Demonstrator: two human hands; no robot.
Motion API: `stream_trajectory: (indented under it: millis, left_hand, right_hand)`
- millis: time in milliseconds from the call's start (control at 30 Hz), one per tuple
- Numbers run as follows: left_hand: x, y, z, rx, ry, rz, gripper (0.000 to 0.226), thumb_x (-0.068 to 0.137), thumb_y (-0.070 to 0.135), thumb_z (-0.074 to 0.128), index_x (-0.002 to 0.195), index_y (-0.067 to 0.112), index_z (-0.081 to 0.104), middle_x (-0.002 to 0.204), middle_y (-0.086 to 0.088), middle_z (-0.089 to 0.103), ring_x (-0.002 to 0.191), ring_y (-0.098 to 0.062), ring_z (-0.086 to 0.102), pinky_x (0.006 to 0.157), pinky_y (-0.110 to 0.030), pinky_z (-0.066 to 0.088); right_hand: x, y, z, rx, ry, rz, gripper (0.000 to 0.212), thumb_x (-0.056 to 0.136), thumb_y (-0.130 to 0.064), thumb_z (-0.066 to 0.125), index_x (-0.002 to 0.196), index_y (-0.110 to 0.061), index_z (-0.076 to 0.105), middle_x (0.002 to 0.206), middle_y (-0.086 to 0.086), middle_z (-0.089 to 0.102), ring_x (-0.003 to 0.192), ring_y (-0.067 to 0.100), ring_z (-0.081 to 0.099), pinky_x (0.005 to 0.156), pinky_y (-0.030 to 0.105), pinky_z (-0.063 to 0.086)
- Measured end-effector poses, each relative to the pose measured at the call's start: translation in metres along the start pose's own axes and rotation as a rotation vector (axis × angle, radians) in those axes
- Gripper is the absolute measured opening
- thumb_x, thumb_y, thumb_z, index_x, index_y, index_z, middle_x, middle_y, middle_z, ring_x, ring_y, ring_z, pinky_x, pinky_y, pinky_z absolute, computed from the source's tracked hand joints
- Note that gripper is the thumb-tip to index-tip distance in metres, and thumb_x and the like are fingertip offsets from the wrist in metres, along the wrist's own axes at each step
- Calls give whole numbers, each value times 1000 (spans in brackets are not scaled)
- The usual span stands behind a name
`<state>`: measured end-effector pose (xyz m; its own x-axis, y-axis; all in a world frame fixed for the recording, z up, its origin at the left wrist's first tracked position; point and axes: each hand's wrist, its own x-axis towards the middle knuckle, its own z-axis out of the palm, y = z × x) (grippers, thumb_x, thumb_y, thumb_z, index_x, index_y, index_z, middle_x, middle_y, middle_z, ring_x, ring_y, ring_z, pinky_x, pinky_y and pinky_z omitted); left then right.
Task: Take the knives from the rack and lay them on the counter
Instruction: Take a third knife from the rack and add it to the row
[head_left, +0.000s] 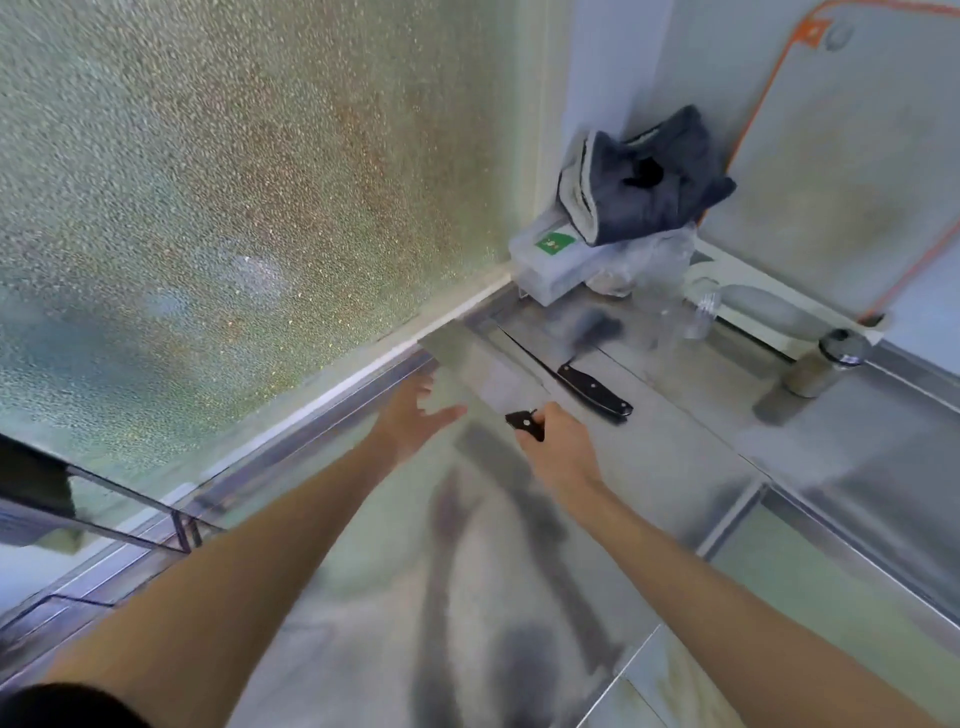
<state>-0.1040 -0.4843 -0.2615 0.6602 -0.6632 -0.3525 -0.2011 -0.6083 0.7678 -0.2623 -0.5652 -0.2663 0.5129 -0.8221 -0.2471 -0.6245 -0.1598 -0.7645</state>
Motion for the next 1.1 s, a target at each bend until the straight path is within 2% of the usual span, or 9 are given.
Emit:
stream_trajectory:
  millis: [67, 133, 267, 400, 567, 667, 733, 833, 1100]
  left_hand:
    - [14, -35, 7, 204, -28, -12, 69, 77, 33, 71, 135, 16, 39, 143, -7, 41, 132, -22, 39, 113, -37, 30]
    - [27, -64, 12, 365, -98, -45, 79, 77, 40, 69, 142, 22, 29, 155, -6, 22, 143, -21, 21, 119, -40, 18]
    - [46, -91, 26, 384, -129, -110, 86, 75, 49, 65, 145, 27, 19, 159, -2, 3, 147, -24, 4, 120, -48, 11]
    - [57, -108, 31, 630, -154, -65, 93, 76, 53, 61, 146, 30, 5, 159, -2, -10, 146, -27, -7, 118, -52, 5]
    - [60, -129, 28, 722, -231, -84, 93, 79, 58, 55, 146, 32, -4, 158, -4, -16, 146, -30, -10, 116, -54, 9]
    - [62, -132, 29, 748, -249, -79, 92, 80, 60, 51, 145, 33, -7, 157, -3, -19, 145, -30, -13, 116, -55, 8]
    - [63, -134, 29, 753, -258, -83, 92, 79, 61, 50, 144, 33, -9, 157, -3, -21, 145, -30, -15, 117, -55, 8]
    - [63, -131, 28, 764, -273, -90, 92, 80, 61, 50, 145, 32, -10, 156, -4, -21, 145, -30, -14, 117, -54, 8]
    - [63, -128, 27, 780, -291, -84, 92, 81, 61, 48, 145, 31, -10, 156, -6, -23, 145, -31, -15, 117, -55, 7]
  right_hand:
    - [8, 20, 14, -19, -10, 41, 16, 88, -16, 54, 100, -5, 54, 93, 7, 57, 84, 23, 53, 77, 38, 47]
    - [15, 35, 29, -25, -31, 52, 16, 89, -16, 54, 100, -5, 55, 91, 4, 55, 82, 20, 50, 71, 32, 43]
    - [29, 56, 59, 2, -70, 84, 10, 88, -16, 55, 93, -7, 55, 89, 5, 60, 80, 20, 53, 67, 27, 37]
    - [41, 60, 81, -36, -73, 75, 13, 88, -16, 55, 95, -5, 55, 95, 8, 62, 82, 19, 51, 70, 27, 37]
    - [61, 54, 100, -90, -56, 54, 15, 89, -16, 54, 98, -4, 55, 99, 11, 63, 84, 21, 53, 72, 27, 38]
    - [69, 48, 109, -152, -49, 35, 18, 90, -17, 53, 100, -2, 55, 101, 14, 62, 93, 26, 56, 76, 32, 44]
    - [72, 45, 115, -187, -43, 14, 18, 90, -16, 53, 101, -2, 55, 105, 13, 57, 98, 27, 54, 83, 36, 46]
    - [74, 42, 123, -219, -18, -8, 17, 88, -15, 55, 99, -2, 55, 111, 10, 47, 101, 25, 50, 88, 33, 45]
    - [74, 42, 131, -271, 4, 6, 19, 90, -16, 52, 103, -2, 53, 116, 11, 45, 104, 25, 47, 89, 34, 45]
